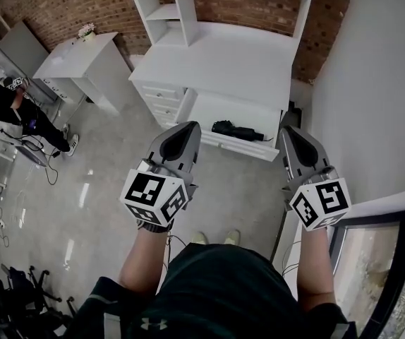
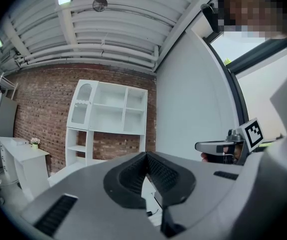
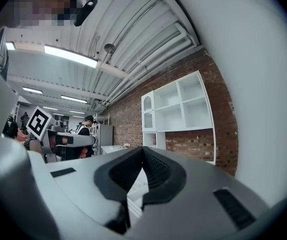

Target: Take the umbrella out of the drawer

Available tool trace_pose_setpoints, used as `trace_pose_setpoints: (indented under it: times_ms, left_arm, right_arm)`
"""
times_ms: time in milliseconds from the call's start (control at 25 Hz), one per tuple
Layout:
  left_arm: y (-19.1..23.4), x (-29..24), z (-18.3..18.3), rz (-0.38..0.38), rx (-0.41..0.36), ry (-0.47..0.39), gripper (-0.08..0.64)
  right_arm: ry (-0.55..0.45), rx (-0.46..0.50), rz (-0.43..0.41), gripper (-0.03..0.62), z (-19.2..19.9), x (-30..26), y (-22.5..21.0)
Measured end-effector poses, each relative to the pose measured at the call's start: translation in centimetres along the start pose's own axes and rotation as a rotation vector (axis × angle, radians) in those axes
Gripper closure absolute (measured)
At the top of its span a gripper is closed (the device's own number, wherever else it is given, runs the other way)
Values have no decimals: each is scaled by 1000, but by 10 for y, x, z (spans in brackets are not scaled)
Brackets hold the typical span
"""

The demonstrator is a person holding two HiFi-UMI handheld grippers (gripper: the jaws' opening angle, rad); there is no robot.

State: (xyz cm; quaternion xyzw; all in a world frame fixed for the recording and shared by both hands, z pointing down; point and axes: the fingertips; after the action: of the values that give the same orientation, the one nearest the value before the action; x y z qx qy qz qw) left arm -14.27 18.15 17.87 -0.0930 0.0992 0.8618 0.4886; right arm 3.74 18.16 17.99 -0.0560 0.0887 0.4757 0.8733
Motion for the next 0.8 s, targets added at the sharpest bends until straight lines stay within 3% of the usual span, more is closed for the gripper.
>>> trace_pose_setpoints:
  times_ms: [400,800]
  left_arm:
    - [-13,-14,11,9,-9,30,554]
    - [-10,-54,16,68,-25,58,554]
  right_arm:
    - [-8,-33,1,589,11,6,-16]
    - [9,-43,38,589,18,-12,-38]
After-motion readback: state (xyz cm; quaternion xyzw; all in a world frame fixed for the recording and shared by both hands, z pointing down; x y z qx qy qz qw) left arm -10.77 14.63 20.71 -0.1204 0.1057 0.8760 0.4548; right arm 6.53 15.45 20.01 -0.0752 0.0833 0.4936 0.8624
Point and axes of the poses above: the fingertips, and each gripper's own axes: x backward along the fingers, y to its left, z out of its underside, and after that the axes turned 13 degrees about y, right-handed
